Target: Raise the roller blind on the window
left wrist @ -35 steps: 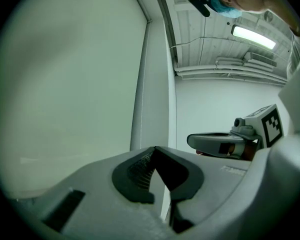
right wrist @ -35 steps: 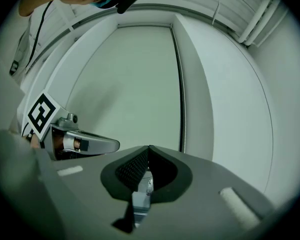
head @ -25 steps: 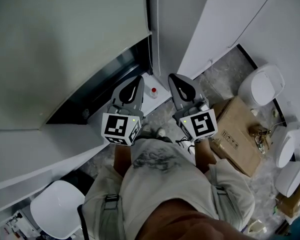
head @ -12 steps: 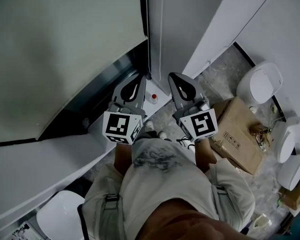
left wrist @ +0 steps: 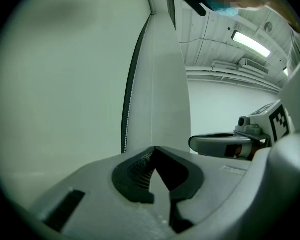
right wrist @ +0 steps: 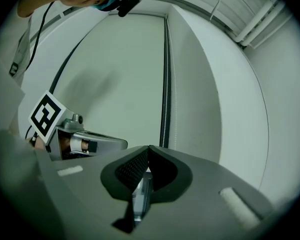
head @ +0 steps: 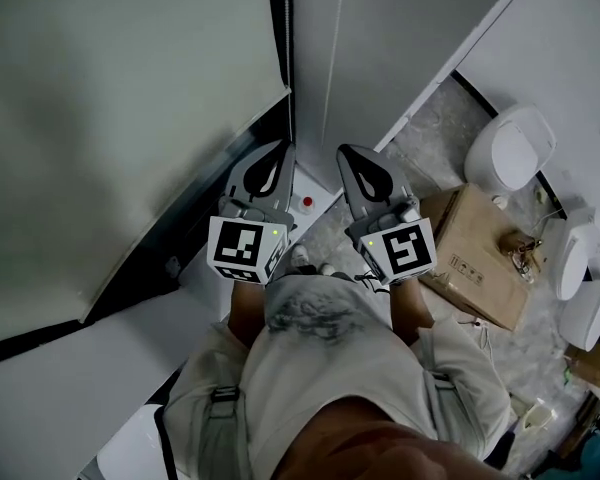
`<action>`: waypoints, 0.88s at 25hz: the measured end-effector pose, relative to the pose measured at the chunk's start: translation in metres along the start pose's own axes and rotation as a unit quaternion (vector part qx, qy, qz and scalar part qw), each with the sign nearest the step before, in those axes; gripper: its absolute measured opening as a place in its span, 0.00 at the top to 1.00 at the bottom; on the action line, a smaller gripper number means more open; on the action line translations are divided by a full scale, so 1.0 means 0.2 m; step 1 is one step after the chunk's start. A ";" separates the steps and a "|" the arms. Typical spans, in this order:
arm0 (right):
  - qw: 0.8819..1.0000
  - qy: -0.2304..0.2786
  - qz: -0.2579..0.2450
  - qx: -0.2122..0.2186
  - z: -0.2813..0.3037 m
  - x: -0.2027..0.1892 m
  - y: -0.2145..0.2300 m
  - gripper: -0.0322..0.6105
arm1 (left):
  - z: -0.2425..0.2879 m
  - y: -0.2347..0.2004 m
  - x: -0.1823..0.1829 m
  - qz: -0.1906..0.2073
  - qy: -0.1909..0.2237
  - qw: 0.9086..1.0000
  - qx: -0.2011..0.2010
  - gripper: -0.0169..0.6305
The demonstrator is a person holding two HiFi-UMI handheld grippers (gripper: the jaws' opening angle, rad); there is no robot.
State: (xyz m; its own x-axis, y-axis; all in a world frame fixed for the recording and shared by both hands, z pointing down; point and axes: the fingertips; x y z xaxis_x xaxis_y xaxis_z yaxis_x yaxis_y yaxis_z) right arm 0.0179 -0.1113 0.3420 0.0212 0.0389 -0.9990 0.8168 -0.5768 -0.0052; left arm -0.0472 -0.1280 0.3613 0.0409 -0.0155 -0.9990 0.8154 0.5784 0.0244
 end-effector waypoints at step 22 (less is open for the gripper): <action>1.000 -0.017 0.002 -0.018 0.17 0.00 0.18 0.93 | 0.38 -0.08 0.01 -0.001 0.001 0.999 -0.038 0.93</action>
State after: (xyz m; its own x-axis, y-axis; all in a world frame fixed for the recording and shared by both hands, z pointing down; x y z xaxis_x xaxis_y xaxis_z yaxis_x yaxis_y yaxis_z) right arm 0.0285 -0.1596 0.3413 0.0055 0.0078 -1.0000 0.8372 -0.5469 0.0004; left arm -0.0171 -0.1992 0.3608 0.0383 -0.0147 -0.9992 0.7696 0.6383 0.0201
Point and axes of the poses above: the fingertips, and each gripper's own axes: z forward along the fingers, y to its right, x out of its top, and after that the axes turned 5 degrees about z, right-handed
